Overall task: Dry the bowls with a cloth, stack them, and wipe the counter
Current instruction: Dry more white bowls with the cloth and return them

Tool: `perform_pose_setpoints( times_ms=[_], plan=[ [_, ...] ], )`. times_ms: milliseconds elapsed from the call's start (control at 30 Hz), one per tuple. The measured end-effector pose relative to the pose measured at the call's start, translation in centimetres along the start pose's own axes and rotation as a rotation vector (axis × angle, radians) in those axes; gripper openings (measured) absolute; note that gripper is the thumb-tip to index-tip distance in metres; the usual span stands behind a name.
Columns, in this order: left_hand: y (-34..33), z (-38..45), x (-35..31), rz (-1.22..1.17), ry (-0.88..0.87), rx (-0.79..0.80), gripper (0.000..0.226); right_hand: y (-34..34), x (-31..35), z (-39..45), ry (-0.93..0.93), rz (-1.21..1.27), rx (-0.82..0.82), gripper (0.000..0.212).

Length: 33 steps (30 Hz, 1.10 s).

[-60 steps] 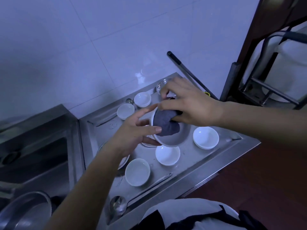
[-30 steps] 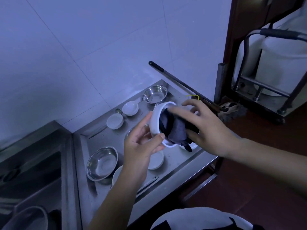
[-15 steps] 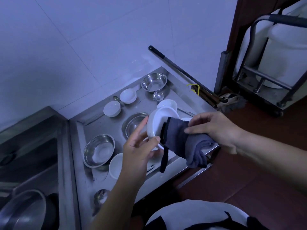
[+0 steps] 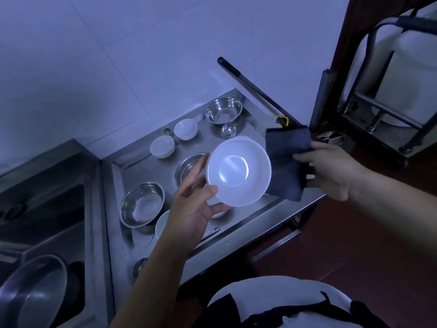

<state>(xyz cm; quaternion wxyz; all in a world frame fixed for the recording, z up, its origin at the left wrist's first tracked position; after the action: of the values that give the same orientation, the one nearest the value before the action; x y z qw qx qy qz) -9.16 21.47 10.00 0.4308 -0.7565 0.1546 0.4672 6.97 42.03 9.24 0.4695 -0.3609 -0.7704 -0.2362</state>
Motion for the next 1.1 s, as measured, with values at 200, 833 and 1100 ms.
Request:
perform_pose_setpoints(
  times_ms=[200, 833, 1100],
  plan=[
    [-1.1, 0.5, -0.1, 0.028, 0.017, 0.060, 0.068, -2.7, 2.5, -3.7, 0.297, -0.101, 0.112, 0.024],
    [3.5, 0.4, 3.2, 0.159, 0.265, -0.115, 0.071, -6.0, -2.3, -1.3, 0.026, 0.134, 0.231, 0.040],
    [1.7, -0.6, 5.2, 0.070, 0.347, -0.069, 0.023, -6.1, -3.3, -1.0, 0.037, 0.028, 0.224, 0.039]
  ],
)
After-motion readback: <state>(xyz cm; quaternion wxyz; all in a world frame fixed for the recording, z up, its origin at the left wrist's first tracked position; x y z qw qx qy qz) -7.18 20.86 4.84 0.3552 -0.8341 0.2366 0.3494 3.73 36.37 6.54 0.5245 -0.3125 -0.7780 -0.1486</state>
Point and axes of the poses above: each hand's wrist, its own z-axis towards the middle knuckle, its own y-axis out of the back of the hand, x = y × z, the point moved 5 cm from there along z, towards the middle knuckle, and after that the axes turned 11 degrees about -z, right-handed, at the moved point
